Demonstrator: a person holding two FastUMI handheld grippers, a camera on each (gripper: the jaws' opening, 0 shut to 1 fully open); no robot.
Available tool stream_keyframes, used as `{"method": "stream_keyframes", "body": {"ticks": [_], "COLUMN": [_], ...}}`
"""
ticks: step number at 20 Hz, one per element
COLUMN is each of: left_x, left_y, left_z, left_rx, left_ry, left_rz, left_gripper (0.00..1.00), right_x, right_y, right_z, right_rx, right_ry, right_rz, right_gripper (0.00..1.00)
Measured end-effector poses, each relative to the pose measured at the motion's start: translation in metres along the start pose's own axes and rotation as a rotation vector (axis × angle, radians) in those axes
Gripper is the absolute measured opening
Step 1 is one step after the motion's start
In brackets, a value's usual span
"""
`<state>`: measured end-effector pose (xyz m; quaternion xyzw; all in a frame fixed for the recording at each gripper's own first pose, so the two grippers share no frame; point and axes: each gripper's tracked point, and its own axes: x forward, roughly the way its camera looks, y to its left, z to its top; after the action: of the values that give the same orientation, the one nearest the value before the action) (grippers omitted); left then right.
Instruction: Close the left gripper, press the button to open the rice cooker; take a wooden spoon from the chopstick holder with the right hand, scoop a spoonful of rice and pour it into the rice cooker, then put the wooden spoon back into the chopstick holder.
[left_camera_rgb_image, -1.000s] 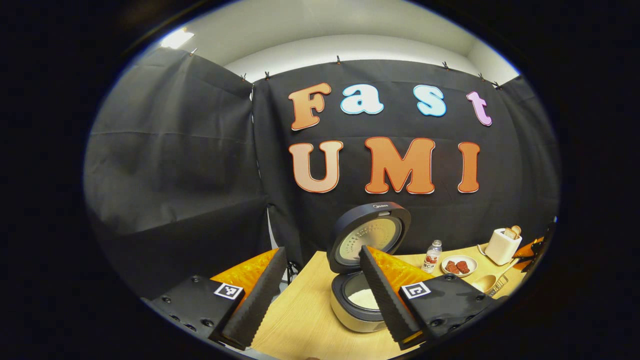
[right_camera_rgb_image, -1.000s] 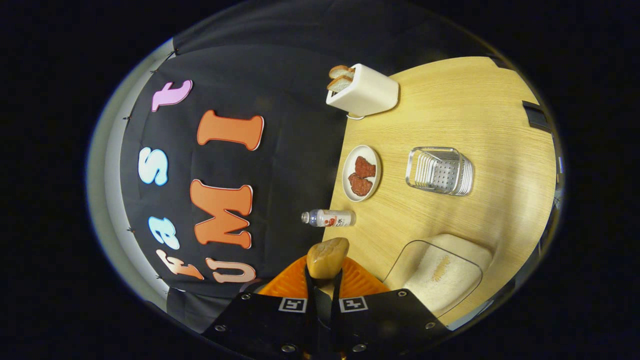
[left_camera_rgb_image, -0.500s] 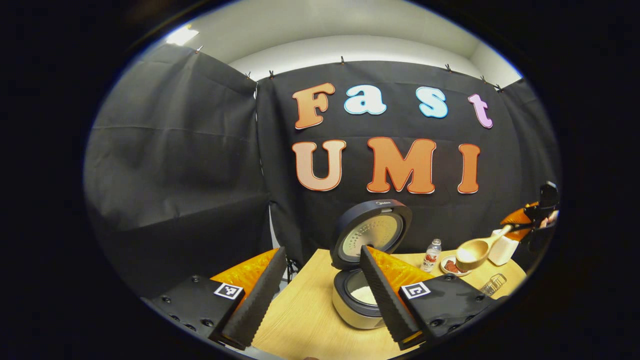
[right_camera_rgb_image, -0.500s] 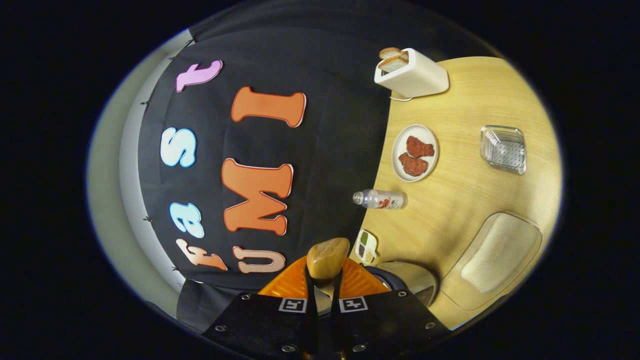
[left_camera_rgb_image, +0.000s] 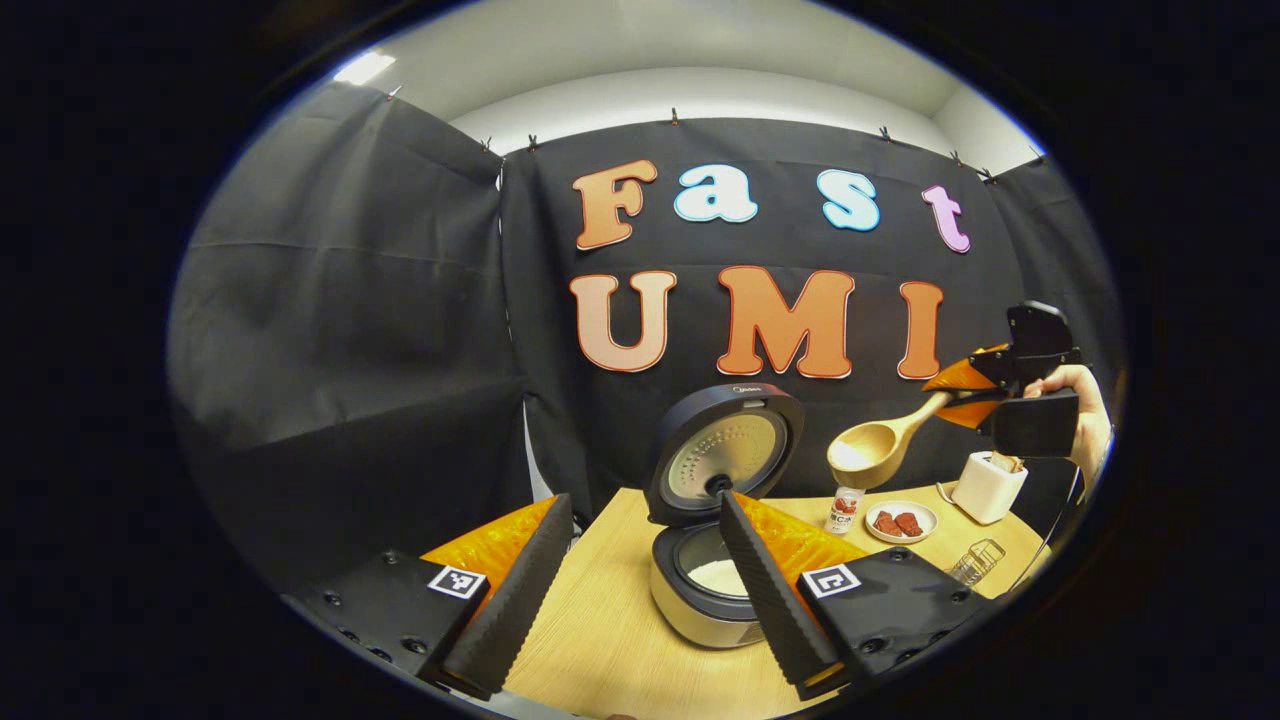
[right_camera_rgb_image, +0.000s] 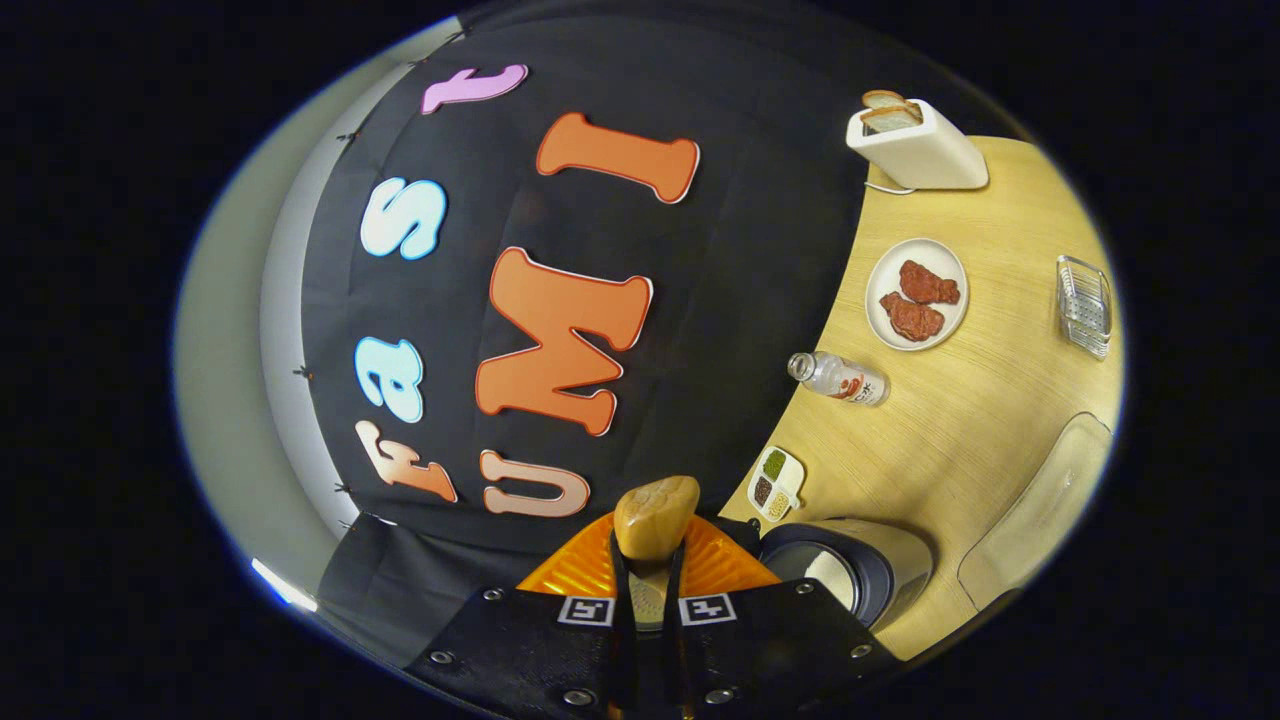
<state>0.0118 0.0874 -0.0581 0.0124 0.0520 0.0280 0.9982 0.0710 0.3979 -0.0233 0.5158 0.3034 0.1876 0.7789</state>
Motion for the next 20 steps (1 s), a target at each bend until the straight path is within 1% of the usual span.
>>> {"method": "stream_keyframes", "body": {"ticks": [4, 9, 13, 18, 20], "left_x": [0.001, 0.001, 0.001, -0.001, -0.001], "left_y": [0.001, 0.011, 0.020, 0.026, 0.027], "left_z": [-0.002, -0.003, -0.002, -0.002, -0.003], "left_rx": [-0.010, -0.009, -0.010, -0.007, -0.011], "left_ry": [-0.004, -0.002, -0.008, -0.010, -0.006], "left_rz": [-0.016, -0.001, 0.011, 0.024, 0.026], "left_gripper": [1.00, 0.99, 0.99, 0.96, 1.00], "right_x": [0.014, 0.028, 0.032, 0.036, 0.038], "right_y": [0.011, 0.019, 0.016, 0.021, 0.023], "right_z": [-0.009, -0.018, -0.020, -0.035, -0.039], "right_rx": [-0.118, -0.199, -0.330, -0.382, -0.419], "right_ry": [-0.017, -0.014, -0.043, -0.015, -0.012], "right_rz": [0.008, 0.004, -0.007, 0.008, 0.013], "right_gripper": [0.09, 0.10, 0.09, 0.09, 0.09]}}
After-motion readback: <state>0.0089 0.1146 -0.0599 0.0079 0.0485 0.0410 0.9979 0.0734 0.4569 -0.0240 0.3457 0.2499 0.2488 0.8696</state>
